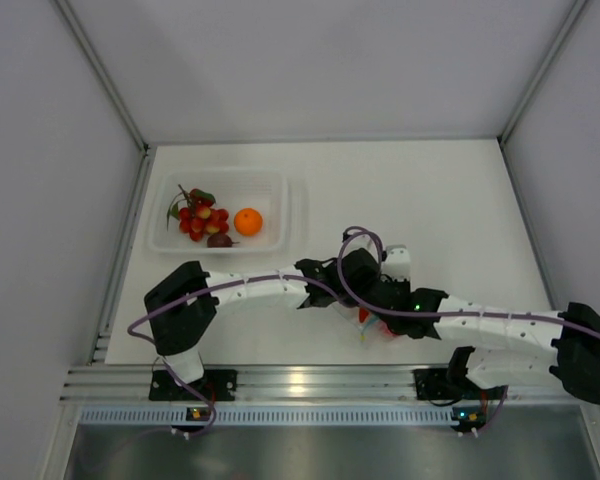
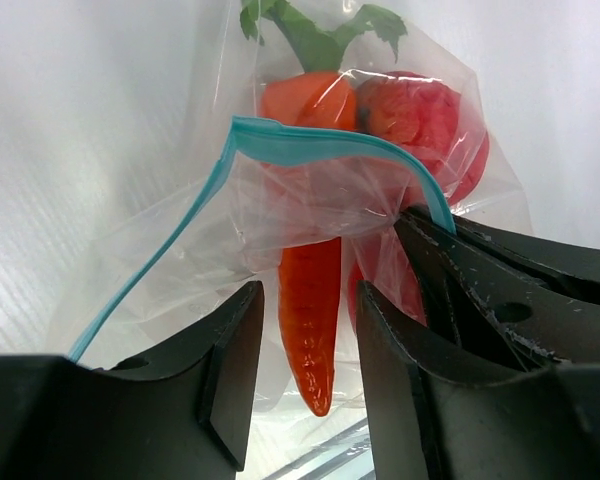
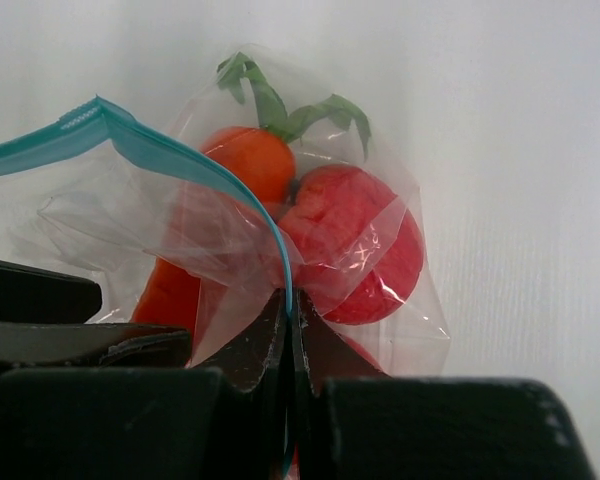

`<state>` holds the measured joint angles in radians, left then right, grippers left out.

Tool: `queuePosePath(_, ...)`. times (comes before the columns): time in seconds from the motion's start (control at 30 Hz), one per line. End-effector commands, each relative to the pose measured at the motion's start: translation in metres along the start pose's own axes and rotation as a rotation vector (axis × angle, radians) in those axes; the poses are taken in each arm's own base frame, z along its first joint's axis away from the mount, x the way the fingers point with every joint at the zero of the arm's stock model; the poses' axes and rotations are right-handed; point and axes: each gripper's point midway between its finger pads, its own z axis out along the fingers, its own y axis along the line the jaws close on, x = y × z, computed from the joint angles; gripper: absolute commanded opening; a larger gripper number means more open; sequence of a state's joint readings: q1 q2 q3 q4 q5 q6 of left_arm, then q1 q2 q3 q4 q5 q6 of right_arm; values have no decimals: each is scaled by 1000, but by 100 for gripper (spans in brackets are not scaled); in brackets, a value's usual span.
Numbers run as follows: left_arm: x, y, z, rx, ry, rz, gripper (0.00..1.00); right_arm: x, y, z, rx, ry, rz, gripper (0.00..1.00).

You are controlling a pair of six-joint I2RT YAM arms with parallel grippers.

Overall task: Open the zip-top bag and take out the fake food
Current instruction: Pick up the fake vegetable from the zipper food storage bag.

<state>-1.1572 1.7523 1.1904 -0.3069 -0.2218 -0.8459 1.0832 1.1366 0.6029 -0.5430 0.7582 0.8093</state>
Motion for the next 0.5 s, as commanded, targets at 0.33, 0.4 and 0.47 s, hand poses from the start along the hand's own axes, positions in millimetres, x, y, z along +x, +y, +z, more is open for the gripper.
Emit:
queuePosePath(0.33, 70, -13, 19, -11, 140, 134, 44, -40, 15, -6, -54, -94, 140, 0)
queuePosePath(0.4, 72, -11, 20, -15, 145, 135, 38, -40, 14, -6, -57, -92, 141, 0)
queuePosePath(0.47, 77, -14, 21, 2, 170, 138, 41, -41, 14, -6, -56, -94, 144, 0)
